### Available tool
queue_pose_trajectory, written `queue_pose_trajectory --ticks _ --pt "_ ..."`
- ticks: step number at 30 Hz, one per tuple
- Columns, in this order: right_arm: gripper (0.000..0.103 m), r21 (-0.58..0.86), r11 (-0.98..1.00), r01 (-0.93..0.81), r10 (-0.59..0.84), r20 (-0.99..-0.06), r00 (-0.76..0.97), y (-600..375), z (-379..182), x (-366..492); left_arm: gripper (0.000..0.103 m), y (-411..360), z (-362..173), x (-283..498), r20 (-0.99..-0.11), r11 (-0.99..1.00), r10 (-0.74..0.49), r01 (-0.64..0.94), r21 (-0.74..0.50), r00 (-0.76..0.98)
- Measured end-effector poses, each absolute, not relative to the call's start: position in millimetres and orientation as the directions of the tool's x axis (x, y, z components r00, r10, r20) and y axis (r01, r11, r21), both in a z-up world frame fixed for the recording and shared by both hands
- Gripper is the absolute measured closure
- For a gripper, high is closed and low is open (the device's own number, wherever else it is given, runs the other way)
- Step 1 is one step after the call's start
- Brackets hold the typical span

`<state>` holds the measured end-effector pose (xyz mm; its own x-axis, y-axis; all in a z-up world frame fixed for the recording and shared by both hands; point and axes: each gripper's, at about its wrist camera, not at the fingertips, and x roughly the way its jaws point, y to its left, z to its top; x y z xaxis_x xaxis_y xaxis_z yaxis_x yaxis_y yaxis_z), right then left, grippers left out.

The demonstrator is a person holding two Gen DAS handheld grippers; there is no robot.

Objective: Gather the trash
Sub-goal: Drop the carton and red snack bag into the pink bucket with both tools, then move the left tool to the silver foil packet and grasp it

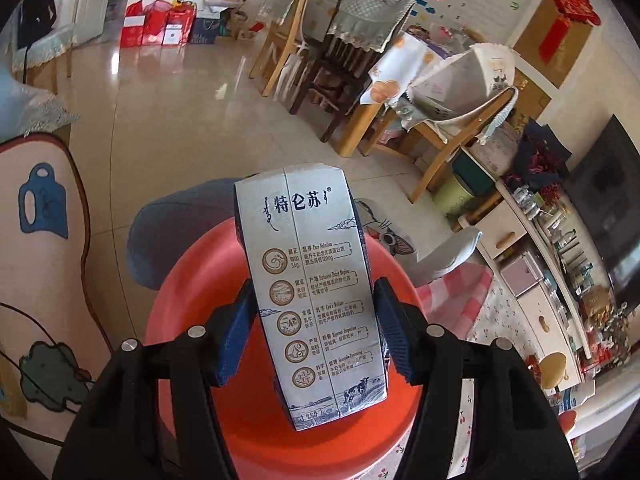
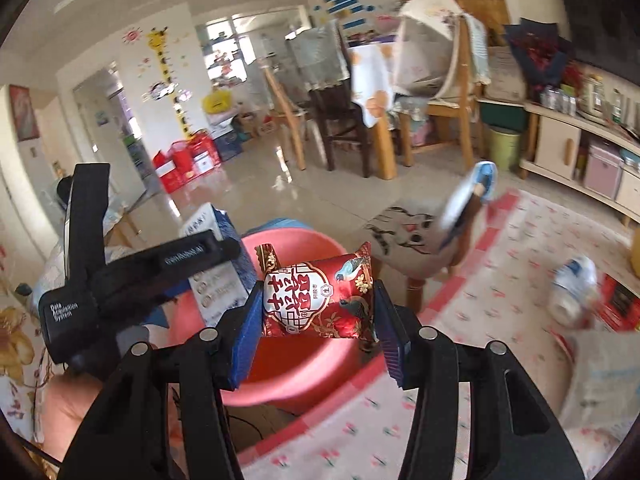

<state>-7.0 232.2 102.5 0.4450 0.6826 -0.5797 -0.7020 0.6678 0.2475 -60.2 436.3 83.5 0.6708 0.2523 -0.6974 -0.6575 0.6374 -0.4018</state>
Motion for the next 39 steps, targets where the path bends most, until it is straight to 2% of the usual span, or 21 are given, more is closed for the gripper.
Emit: queue_pose_trajectory --ticks 6,8,9,13,17,23,27,39 --pt "0.038 0.274 0.662 -0.698 0.68 -0.611 0.404 260 87 8 0.04 452 70 -54 -0.729 0.603 0.273 -0.702 -0.378 0.627" --pt "0.026 0.282 0.678 -0.679 0.674 -0.606 0.422 254 87 9 0.036 452 69 -54 -0.732 0.6 0.281 -0.709 -0.371 0.621" --pt "0.025 0.281 0.686 -0.671 0.67 -0.604 0.432 248 86 8 0.034 450 69 -54 -0.729 0.6 0.29 -0.711 -0.366 0.62" --pt "0.019 0.243 0.736 -0.632 0.623 -0.608 0.492 221 85 -4 0.023 441 75 -55 -0.679 0.633 0.33 -0.687 -0.356 0.656" --pt "0.015 0.192 0.781 -0.594 0.569 -0.611 0.551 185 81 -20 0.021 422 86 -52 -0.621 0.684 0.35 -0.644 -0.342 0.701" --pt "0.014 0.13 0.83 -0.542 0.495 -0.617 0.611 136 72 -43 0.016 386 101 -45 -0.513 0.797 0.325 -0.522 -0.304 0.795" --pt "0.014 0.091 0.85 -0.519 0.462 -0.602 0.651 101 71 -56 0.014 365 105 -41 -0.478 0.843 0.287 -0.456 -0.285 0.83" --pt "0.013 0.034 0.921 -0.389 0.351 -0.508 0.786 15 75 -81 0.014 306 114 -37 -0.49 0.931 0.169 -0.302 -0.206 0.855"
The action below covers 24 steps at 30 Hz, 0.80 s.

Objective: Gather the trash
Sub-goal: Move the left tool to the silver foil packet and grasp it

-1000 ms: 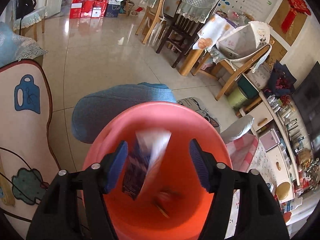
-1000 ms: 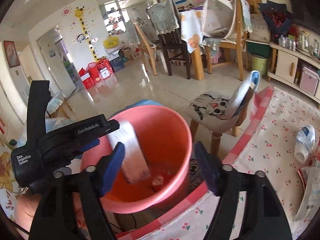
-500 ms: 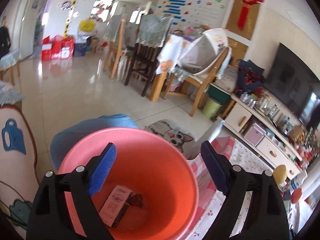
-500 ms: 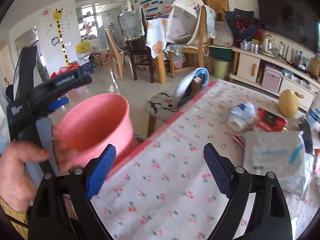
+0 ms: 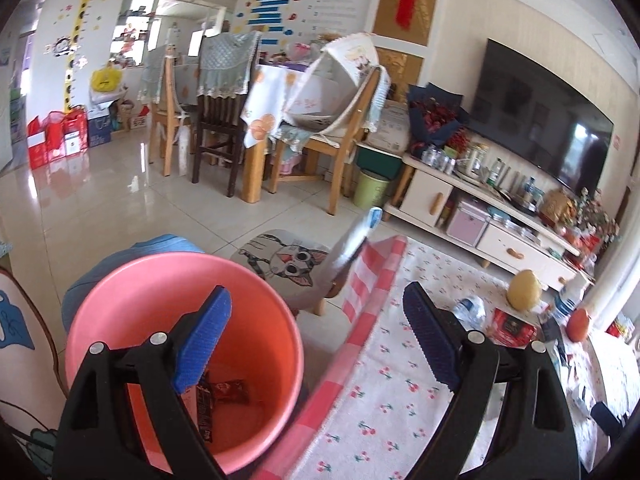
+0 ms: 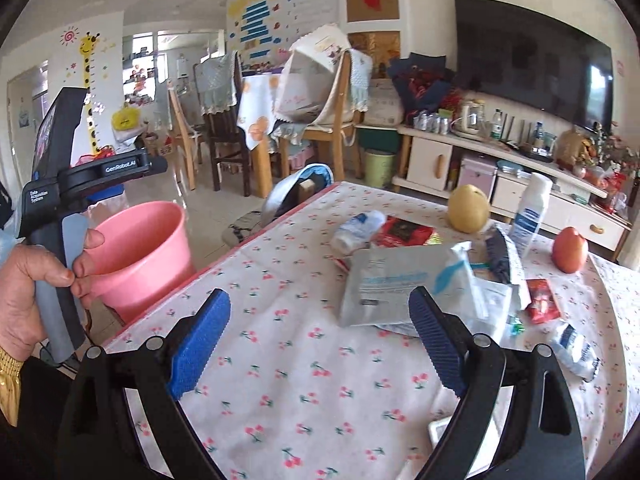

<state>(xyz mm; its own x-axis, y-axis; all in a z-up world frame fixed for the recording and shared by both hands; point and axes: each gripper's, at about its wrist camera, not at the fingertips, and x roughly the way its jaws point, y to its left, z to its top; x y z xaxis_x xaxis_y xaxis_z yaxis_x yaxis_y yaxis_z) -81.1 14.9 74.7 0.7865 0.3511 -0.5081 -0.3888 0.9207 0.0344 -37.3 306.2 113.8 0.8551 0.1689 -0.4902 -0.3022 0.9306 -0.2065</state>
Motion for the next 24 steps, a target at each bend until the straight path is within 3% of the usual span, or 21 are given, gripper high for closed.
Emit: queue_pose_trajectory --ticks 7,12,20,24 --pt "0.011 0.052 0.937 -0.346 0.327 -0.484 0.812 -28 75 -85 0.015 260 117 -46 -0.472 0.969 0.096 -0.191 -0.159 0.877" --pt "0.011 0.083 0.953 -0.292 0.296 -0.469 0.832 -66 78 -83 0.027 227 116 -52 -0.475 0.986 0.045 -0.116 -0.12 0.879" --pt "0.011 0.107 0.976 -0.19 0.218 -0.473 0.853 -128 84 -78 0.028 158 117 -63 -0.456 0.998 -0.065 0.059 -0.025 0.888" --pt "0.011 0.151 0.978 -0.144 0.2 -0.486 0.851 -159 84 -75 0.028 128 109 -66 -0.492 0.987 -0.13 0.158 0.017 0.861"
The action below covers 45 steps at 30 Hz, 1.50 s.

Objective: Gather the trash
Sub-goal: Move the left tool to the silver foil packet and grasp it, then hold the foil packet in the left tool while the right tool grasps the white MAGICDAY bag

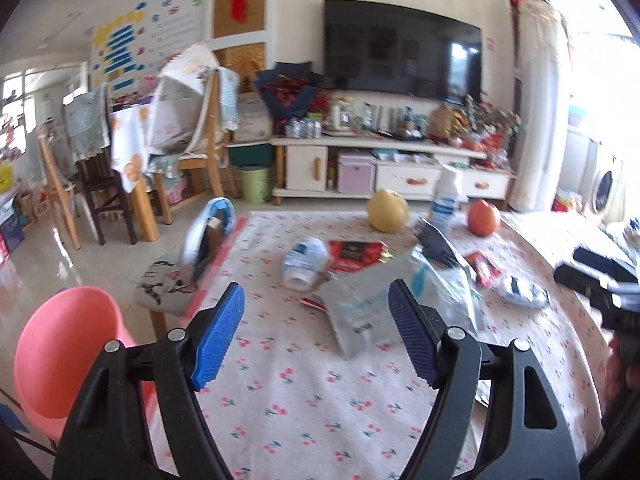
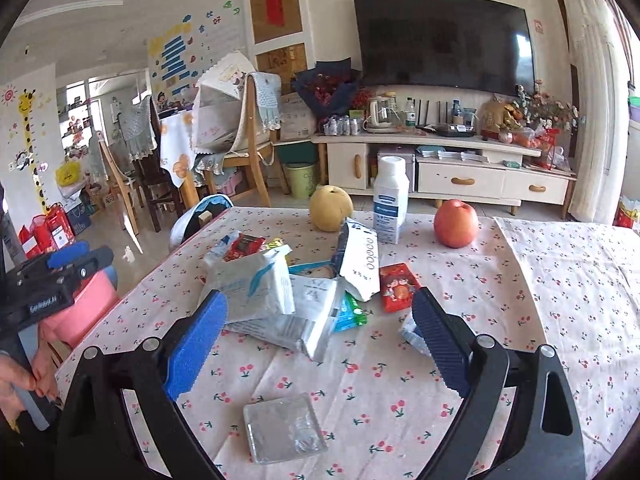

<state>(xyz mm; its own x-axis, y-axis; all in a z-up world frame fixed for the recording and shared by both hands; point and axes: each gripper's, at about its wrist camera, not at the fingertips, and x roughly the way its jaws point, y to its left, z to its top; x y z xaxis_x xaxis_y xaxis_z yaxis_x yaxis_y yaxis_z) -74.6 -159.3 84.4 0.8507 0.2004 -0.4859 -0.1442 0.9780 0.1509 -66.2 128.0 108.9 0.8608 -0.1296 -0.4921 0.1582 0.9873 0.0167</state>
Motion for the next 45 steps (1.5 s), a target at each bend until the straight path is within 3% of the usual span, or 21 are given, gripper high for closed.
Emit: queue_pose_trajectory --ticks 9,19,29,45 --pt "0.011 0.197 0.978 -0.074 0.164 -0.493 0.854 -216 90 -73 0.028 48 71 -77 -0.622 0.917 -0.261 0.392 0.081 0.739" --pt "0.011 0.156 0.985 -0.067 0.147 -0.583 0.799 -248 72 -61 0.028 -25 20 -91 -0.764 0.743 -0.351 0.657 0.125 0.542" --pt "0.011 0.165 0.984 -0.072 0.171 -0.729 0.663 -262 15 -13 0.028 -34 5 -69 -0.81 0.731 -0.364 0.68 0.058 0.46" --pt "0.011 0.159 0.975 -0.153 0.219 -0.79 0.572 -242 -13 19 0.028 -30 4 -47 -0.803 0.738 -0.453 0.668 -0.095 0.387"
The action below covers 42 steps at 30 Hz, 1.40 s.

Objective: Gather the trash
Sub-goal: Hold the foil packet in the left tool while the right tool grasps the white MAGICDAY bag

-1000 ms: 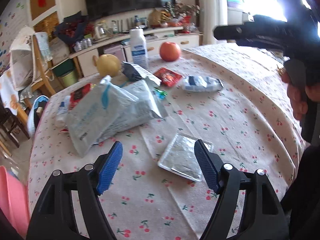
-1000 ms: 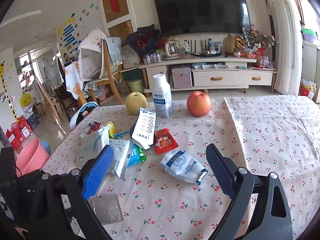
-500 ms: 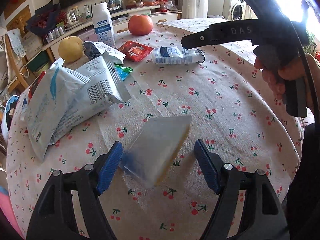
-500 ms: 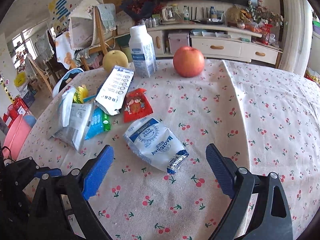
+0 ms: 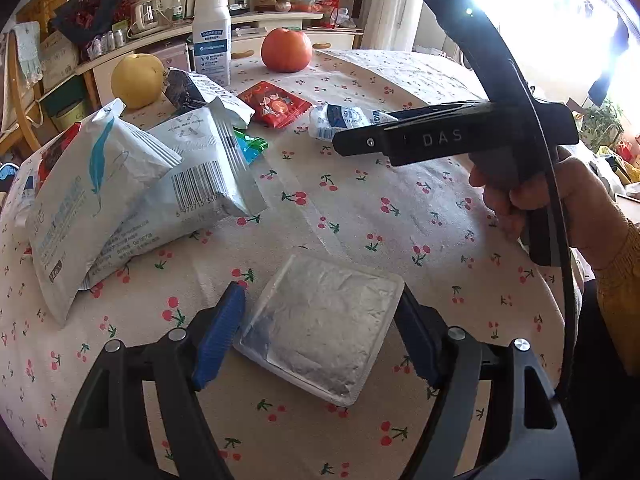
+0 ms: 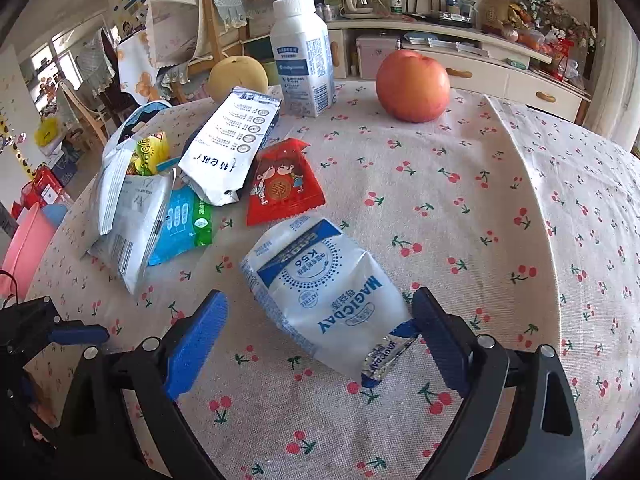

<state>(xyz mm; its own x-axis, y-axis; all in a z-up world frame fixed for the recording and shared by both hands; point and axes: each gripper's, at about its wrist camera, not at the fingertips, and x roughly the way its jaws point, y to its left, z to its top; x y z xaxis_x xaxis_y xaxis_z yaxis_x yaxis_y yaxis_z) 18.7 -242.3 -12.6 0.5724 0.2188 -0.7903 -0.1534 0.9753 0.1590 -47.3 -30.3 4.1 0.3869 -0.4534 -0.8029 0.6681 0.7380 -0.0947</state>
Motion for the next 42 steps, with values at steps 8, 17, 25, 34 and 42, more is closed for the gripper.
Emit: queue_pose_trajectory --ticks 8,17,25,34,42 --pt "0.023 0.187 0.953 -0.239 0.291 -0.785 0.547 -224 -10 10 0.028 -30 5 -49 -0.801 0.724 -0.472 0.68 -0.114 0.368" --pt "0.019 0.107 0.973 -0.206 0.209 -0.79 0.577 -223 -13 14 0.024 -32 3 -54 -0.793 0.724 -0.464 0.685 -0.083 0.394" --pt "0.044 0.118 0.972 -0.201 0.215 -0.787 0.578 -222 -11 15 0.033 -31 4 -53 -0.778 0.734 -0.472 0.674 -0.085 0.416" --pt "0.045 0.133 0.969 -0.209 0.234 -0.772 0.591 -217 -3 9 0.038 -29 4 -51 -0.774 0.747 -0.466 0.659 -0.086 0.429" --pt "0.045 0.159 0.968 -0.193 0.245 -0.757 0.606 -215 6 2 0.038 -20 10 -48 -0.759 0.779 -0.458 0.62 -0.093 0.463"
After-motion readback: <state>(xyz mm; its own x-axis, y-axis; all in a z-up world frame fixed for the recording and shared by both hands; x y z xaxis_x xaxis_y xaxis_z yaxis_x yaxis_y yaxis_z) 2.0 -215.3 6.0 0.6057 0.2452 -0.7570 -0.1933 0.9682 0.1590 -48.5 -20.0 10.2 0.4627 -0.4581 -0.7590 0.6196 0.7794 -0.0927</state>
